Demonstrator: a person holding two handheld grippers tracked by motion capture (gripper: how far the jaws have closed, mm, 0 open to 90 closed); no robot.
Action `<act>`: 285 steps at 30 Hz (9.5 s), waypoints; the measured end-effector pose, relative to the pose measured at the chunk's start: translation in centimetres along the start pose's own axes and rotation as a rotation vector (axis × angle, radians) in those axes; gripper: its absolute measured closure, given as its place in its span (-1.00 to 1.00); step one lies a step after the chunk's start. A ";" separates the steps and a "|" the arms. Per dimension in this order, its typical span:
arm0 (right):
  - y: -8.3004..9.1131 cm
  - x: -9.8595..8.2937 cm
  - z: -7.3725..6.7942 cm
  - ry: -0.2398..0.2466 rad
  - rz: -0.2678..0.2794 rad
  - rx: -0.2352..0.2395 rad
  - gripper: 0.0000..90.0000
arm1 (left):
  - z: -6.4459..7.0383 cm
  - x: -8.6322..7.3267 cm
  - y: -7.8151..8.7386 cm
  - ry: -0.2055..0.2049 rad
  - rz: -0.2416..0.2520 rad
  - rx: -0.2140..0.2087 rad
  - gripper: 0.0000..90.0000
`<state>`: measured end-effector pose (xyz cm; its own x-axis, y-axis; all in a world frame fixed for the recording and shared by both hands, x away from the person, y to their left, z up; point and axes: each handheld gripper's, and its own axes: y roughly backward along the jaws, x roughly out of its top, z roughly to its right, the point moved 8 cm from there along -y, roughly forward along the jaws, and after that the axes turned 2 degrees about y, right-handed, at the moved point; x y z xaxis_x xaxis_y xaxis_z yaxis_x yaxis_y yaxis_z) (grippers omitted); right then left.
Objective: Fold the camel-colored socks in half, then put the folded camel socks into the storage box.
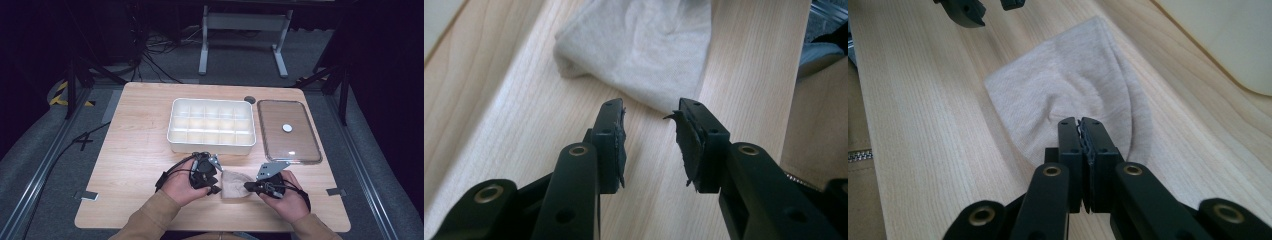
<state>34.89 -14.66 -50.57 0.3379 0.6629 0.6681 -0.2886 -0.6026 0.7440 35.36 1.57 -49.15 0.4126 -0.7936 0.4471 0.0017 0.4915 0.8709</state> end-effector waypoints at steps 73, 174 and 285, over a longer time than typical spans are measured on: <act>-2.2 0.2 -0.2 0.018 0.004 0.054 0.99 | -1.1 0.8 -3.6 -0.061 -0.012 -0.041 0.39; -0.8 -1.3 -0.4 0.020 -0.039 0.007 0.99 | 1.9 4.8 -3.1 -0.294 0.015 0.021 0.57; 1.4 -1.3 1.2 -0.048 -0.073 -0.061 0.82 | 2.2 5.1 -5.1 -0.187 0.011 0.026 0.47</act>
<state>35.15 -16.90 -50.38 0.4017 0.6811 0.6122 -0.3154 -0.5247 0.7907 35.48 -5.74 -50.88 0.2362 -0.8424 0.4843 -0.0261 0.4927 0.8698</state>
